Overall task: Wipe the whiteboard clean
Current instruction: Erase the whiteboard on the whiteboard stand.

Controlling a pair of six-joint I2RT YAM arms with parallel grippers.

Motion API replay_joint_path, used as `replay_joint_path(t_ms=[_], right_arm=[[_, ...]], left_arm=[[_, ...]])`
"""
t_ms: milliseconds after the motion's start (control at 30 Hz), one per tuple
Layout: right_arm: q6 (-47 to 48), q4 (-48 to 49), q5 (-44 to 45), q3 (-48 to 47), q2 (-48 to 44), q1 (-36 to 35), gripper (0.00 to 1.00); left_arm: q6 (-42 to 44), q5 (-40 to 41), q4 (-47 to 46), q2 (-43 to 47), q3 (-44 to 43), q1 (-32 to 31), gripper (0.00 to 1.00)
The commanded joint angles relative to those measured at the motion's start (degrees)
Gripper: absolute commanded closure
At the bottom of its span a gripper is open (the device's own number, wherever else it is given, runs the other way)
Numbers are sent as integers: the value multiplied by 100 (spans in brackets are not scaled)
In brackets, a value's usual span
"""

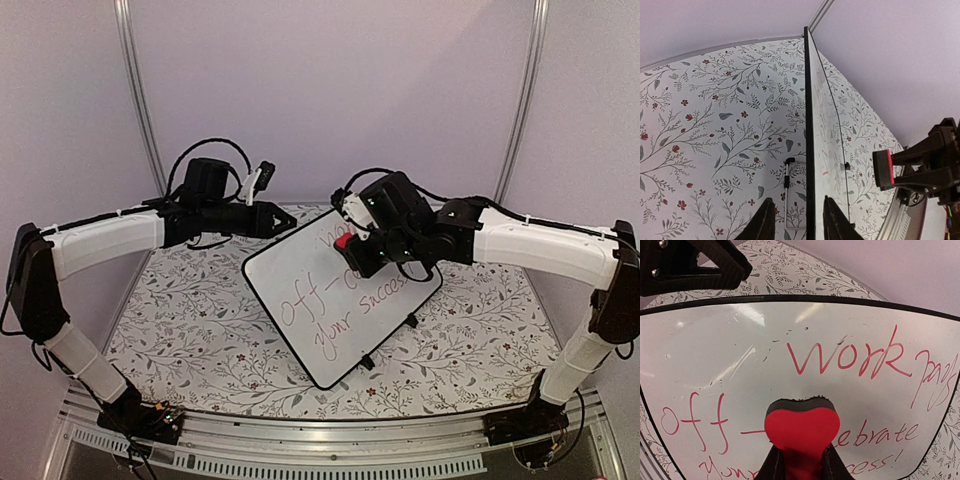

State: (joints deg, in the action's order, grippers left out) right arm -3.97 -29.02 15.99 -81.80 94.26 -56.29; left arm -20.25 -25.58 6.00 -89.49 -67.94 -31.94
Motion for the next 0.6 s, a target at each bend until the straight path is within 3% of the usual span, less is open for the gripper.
replay_joint_path(t_ms=[0,567], right_arm=[[-52,227,-38,-166,83,106,90],[-474,252,-502,-256,161,276,90]], left_arm=[[-245,-280,-276,-37,80,55,70],[-392,-361,-371,-25,156,38,90]])
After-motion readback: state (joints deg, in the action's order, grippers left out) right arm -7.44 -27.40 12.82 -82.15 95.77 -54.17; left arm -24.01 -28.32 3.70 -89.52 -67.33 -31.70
